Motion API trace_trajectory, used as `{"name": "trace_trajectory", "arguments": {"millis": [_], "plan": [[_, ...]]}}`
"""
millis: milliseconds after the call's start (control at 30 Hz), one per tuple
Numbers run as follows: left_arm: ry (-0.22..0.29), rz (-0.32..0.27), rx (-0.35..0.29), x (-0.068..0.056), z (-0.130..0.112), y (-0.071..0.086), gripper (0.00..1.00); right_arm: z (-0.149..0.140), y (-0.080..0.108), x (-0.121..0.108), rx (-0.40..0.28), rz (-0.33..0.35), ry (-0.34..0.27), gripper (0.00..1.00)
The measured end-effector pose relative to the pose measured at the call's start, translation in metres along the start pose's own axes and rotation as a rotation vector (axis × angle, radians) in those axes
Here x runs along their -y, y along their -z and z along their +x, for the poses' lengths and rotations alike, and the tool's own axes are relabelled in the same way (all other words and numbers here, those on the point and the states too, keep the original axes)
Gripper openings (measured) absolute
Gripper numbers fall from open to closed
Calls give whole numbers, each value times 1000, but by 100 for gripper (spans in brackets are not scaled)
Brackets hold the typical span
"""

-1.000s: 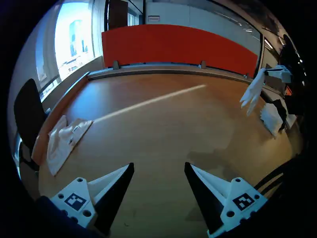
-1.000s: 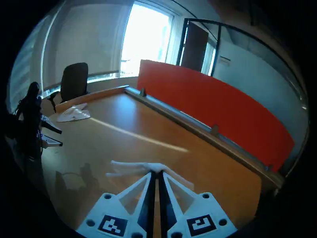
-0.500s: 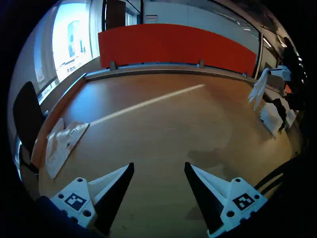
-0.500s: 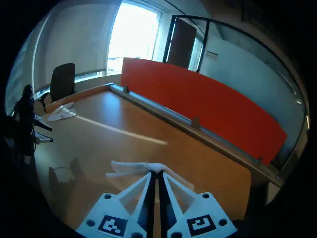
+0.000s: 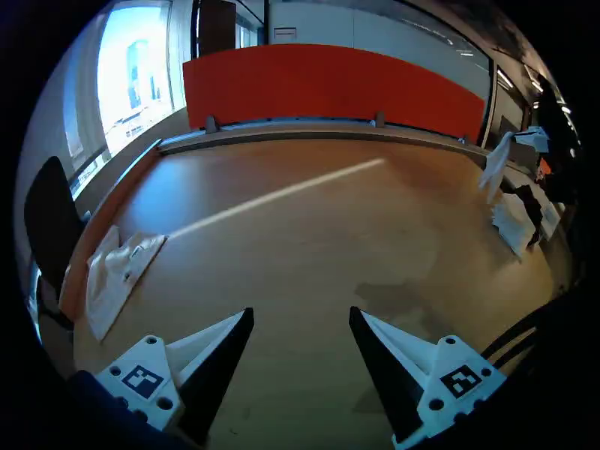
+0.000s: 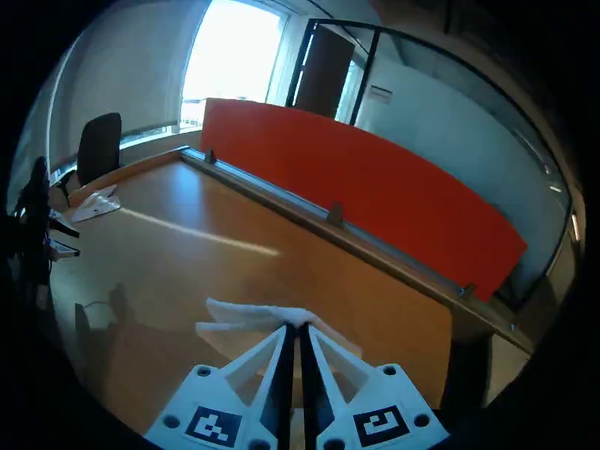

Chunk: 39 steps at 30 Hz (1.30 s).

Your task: Fold towel

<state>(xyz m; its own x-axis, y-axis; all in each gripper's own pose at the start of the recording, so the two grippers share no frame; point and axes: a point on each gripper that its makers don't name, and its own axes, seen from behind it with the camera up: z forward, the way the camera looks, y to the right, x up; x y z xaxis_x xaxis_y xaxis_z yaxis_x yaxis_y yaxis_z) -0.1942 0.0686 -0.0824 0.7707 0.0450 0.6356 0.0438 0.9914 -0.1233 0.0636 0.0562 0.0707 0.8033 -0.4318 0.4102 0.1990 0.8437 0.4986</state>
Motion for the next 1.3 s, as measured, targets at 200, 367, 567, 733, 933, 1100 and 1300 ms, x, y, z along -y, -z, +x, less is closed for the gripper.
{"name": "trace_trajectory", "arguments": {"millis": [200, 367, 567, 733, 933, 1100, 1300], "plan": [[-8, 3, 3, 0, 0, 0, 94, -10, 6, -29, 22, -40, -2, 5], [-14, 0, 7, -4, 1, -2, 94, -19, 11, -51, 40, -70, -13, 5], [-20, -5, 4, -9, 5, -3, 94, -32, 17, -68, 61, -92, -34, 5], [-23, -7, 7, -12, 6, -5, 94, -40, 21, -72, 70, -102, -42, 5], [-29, -10, 6, -14, 8, -5, 94, -48, 28, -75, 77, -111, -52, 5], [-35, -12, 4, -16, 9, -4, 94, -59, 37, -78, 86, -125, -67, 5], [-38, -15, 4, -17, 8, -2, 94, -88, 55, -84, 119, -155, -93, 5]]}}
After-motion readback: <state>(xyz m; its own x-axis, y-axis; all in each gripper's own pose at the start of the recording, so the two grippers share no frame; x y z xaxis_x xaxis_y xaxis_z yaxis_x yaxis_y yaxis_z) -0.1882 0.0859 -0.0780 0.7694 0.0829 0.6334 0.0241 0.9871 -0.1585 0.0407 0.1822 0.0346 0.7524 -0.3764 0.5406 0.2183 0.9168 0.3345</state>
